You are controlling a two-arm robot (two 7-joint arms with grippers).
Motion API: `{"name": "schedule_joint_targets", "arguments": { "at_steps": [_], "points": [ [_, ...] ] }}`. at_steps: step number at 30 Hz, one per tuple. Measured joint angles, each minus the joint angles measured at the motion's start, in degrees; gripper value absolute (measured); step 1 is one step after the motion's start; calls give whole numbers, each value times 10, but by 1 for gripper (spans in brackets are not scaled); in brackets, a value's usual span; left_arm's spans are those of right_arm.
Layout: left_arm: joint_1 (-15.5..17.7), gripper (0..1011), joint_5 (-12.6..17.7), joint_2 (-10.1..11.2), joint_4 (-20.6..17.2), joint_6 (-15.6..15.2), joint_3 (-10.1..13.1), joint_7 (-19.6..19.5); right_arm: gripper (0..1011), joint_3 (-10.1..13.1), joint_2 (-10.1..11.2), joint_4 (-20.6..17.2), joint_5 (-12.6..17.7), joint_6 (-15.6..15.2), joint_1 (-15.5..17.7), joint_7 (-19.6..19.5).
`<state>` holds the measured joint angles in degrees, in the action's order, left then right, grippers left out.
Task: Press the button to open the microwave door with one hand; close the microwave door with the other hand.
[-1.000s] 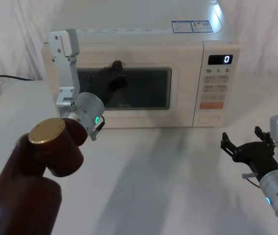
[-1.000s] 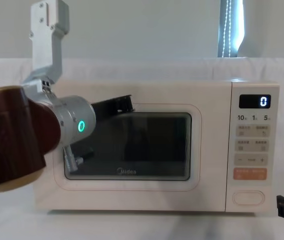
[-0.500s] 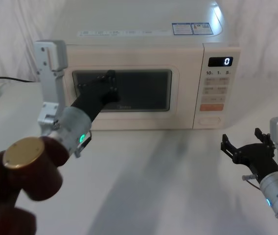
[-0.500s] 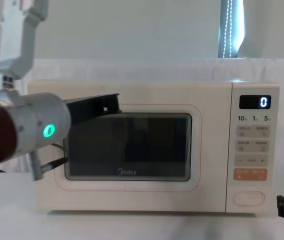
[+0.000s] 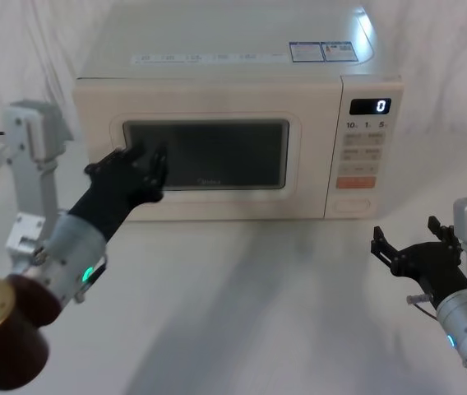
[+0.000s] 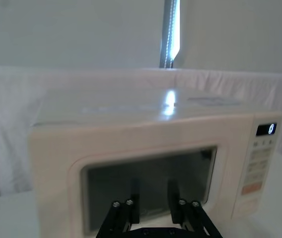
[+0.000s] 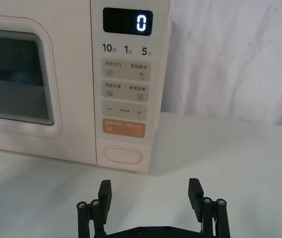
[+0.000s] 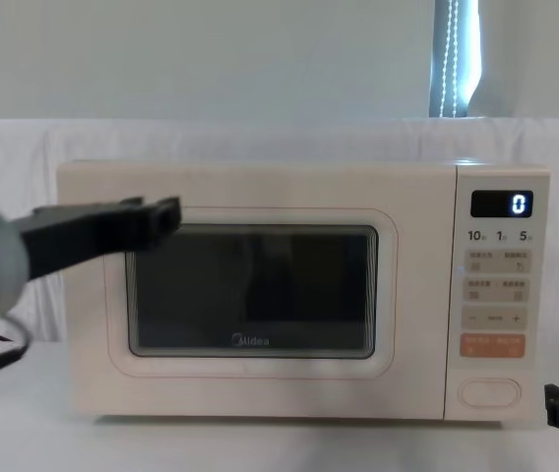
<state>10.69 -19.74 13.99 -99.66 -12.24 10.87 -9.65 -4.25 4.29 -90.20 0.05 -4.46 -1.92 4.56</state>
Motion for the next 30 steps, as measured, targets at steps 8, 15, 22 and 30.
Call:
{"name": "schedule_joint_targets", "arguments": {
  "at_steps": [8, 15, 22, 30],
  "points": [
    [-47, 584, 4, 31, -12, 17, -24, -8, 1002, 0, 0, 0, 0, 0, 0, 0],
    [-77, 799, 4, 45, -20, 24, -42, -11, 1002, 0, 0, 0, 0, 0, 0, 0],
    [-108, 1001, 9, 44, -16, 43, -63, -1, 1002, 0, 0, 0, 0, 0, 0, 0],
    [-126, 1001, 16, 36, -1, 54, -77, 7, 1002, 0, 0, 0, 0, 0, 0, 0]
  ]
}}
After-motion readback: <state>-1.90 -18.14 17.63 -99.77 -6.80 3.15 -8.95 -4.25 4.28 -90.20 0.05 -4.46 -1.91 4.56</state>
